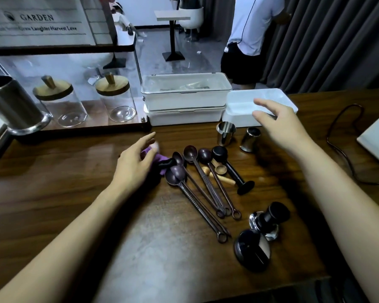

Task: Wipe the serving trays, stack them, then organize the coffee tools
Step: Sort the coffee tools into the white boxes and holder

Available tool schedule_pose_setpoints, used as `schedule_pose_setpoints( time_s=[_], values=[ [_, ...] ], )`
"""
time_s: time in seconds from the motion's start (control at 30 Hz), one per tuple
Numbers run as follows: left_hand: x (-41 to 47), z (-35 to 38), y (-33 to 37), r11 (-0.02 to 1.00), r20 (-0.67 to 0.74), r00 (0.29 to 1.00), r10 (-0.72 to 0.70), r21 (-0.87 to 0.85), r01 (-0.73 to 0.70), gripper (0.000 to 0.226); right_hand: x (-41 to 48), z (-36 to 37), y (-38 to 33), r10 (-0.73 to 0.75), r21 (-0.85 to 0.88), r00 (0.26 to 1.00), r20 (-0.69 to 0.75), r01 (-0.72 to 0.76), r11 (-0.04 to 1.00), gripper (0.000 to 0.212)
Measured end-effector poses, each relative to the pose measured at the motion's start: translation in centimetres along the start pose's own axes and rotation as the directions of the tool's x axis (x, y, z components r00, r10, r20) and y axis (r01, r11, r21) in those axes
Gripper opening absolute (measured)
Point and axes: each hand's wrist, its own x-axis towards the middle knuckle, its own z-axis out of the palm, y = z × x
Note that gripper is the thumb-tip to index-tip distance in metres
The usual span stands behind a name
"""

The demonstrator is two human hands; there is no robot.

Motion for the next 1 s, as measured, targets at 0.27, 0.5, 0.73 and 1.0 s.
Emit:
schedule_pose_setpoints(
  time_s=[0.27,0.5,0.73,1.0],
  values=[
    [-2.6,1.6,1.0,0.990,-0.005,1.000,0.006,0.141,-0.005,0.046,-2.7,-1.0,1.1,-0.016,0.021,0.994,0.107,0.014,1.000,0.039],
    [-4.6,1.2,0.8,0.965,0.107,0.994,0.019,0.258,-0.046,0.050,-5.6,-1.3,1.5,-0.028,0.010,0.972,0.232,0.026,1.000,0.037],
    [-6.5,0.6,0.2,0.925,0.130,0.991,-0.031,0.379,-0.021,0.064,-7.8,-1.2,2.3,-0.003,0.040,0.960,0.279,-0.008,0.999,0.039],
    [-7.5,-0.3,-2.1,0.938,0.204,0.977,-0.066,0.345,-0.009,0.075,-9.3,-0.4,1.5,-0.006,-0.012,0.956,0.294,0.010,1.000,0.043]
  ],
)
